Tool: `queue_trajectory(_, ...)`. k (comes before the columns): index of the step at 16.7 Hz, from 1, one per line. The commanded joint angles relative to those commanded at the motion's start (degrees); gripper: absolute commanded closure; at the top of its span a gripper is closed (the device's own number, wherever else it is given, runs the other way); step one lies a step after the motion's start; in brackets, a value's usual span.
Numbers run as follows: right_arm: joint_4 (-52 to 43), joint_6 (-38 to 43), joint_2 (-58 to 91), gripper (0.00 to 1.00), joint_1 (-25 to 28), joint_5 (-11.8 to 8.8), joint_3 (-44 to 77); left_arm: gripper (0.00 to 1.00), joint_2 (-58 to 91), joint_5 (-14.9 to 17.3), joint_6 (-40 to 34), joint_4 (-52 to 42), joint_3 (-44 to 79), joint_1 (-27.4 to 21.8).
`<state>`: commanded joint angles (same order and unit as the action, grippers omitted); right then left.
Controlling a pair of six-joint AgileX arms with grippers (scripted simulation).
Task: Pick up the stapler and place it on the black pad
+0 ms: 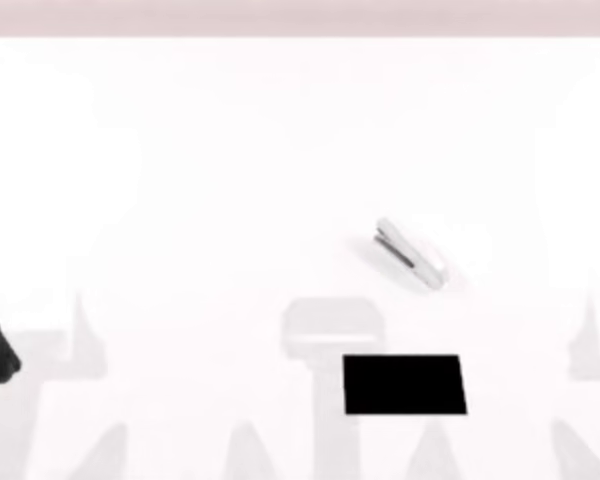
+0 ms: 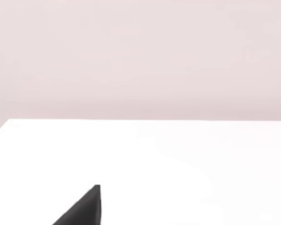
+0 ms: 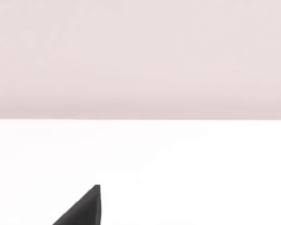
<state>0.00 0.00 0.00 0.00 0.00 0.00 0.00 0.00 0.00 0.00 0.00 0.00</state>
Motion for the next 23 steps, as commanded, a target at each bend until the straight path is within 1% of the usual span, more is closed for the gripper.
queue_trajectory(3, -0.4, 0.0, 0.4, 0.0, 0.1, 0.0, 0.4, 0.0, 0.0, 0.0, 0.0, 0.0, 0.0, 0.0)
queue_trajectory(5, -2.3, -0.1, 2.9, 0.0, 0.6, -0.1, 2.6, 0.0, 0.0, 0.0, 0.0, 0.0, 0.0, 0.0)
queue_trajectory(9, -11.4, -0.7, 14.1, 0.0, 2.6, -0.3, 12.9, 0.0, 0.0, 0.0, 0.0, 0.0, 0.0, 0.0)
queue_trajectory(14, -30.5, -2.3, 38.6, 0.0, 6.1, 0.1, 33.5, 0.0, 0.0, 0.0, 0.0, 0.0, 0.0, 0.0)
queue_trajectory(23, -73.0, -6.9, 96.5, 0.0, 15.0, 1.5, 80.7, 0.0, 0.0, 0.0, 0.0, 0.0, 0.0, 0.0)
